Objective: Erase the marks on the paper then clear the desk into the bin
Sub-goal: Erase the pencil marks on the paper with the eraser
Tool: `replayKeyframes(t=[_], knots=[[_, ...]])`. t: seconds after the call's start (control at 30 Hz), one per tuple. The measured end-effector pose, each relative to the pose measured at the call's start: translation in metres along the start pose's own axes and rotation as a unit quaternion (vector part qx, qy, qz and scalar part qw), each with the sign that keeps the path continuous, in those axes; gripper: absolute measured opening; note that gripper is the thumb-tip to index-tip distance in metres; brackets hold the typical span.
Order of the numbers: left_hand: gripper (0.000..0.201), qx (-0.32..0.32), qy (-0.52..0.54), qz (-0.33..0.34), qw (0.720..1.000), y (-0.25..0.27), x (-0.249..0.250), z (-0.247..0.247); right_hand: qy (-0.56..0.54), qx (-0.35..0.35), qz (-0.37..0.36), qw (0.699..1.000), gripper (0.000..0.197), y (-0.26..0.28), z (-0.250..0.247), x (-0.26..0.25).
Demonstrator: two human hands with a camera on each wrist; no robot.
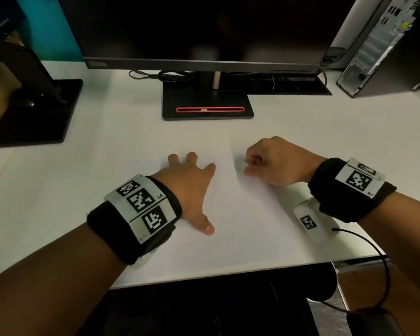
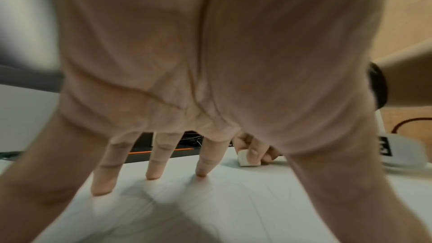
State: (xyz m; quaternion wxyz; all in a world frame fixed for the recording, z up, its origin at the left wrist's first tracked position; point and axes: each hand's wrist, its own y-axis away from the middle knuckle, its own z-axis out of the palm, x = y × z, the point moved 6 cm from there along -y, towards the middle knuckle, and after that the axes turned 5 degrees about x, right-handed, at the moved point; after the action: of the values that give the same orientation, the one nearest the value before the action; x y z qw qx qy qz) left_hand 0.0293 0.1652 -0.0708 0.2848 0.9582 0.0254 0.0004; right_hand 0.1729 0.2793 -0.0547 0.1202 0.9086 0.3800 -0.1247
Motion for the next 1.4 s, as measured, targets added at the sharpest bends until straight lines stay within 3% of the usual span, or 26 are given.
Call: replayKeyframes(t=[0.13, 0.27, 0.43, 0.57, 0.7, 0.83, 0.97, 1.13, 1.27, 1.4], knots=[[0.13, 0.003, -0.007, 0.002, 1.0, -0.001, 0.0, -0.001, -0.001, -0.076, -0.051, 0.996, 0.026, 0.005, 0.015, -0.02], [0.13, 0.009, -0.01, 0.006, 1.0, -0.002, 0.0, 0.001, 0.026, -0.023, -0.015, 0.999, 0.028, -0.005, -0.002, -0.004], [0.13, 0.006, -0.004, 0.007, 1.0, -0.003, -0.001, 0.001, 0.019, -0.081, -0.071, 0.994, 0.023, 0.006, 0.017, -0.029], [0.131, 0.012, -0.008, 0.01, 1.0, -0.003, -0.001, 0.001, 0.035, -0.008, -0.026, 0.999, 0.026, -0.004, 0.0, -0.009], [0.13, 0.013, -0.002, 0.006, 1.0, -0.003, -0.002, 0.002, 0.028, -0.051, -0.079, 0.995, 0.03, 0.0, 0.017, -0.035], [0.133, 0.019, -0.005, 0.006, 1.0, -0.002, -0.003, 0.002, 0.031, -0.011, -0.013, 0.999, 0.031, -0.016, 0.002, -0.013], [0.133, 0.022, 0.003, 0.003, 1.0, -0.002, -0.004, 0.003, 0.032, -0.042, -0.061, 0.997, 0.033, -0.014, 0.015, -0.028], [0.133, 0.022, 0.005, 0.006, 1.0, -0.002, -0.004, 0.003, 0.032, -0.034, -0.026, 0.999, 0.036, -0.022, 0.005, -0.017], [0.132, 0.015, 0.004, 0.002, 1.0, -0.001, -0.005, 0.004, 0.036, -0.079, -0.074, 0.994, 0.036, -0.017, 0.018, -0.034], [0.134, 0.02, 0.009, 0.006, 1.0, -0.001, -0.005, 0.004, 0.026, -0.046, -0.026, 0.998, 0.038, -0.025, 0.005, -0.019]])
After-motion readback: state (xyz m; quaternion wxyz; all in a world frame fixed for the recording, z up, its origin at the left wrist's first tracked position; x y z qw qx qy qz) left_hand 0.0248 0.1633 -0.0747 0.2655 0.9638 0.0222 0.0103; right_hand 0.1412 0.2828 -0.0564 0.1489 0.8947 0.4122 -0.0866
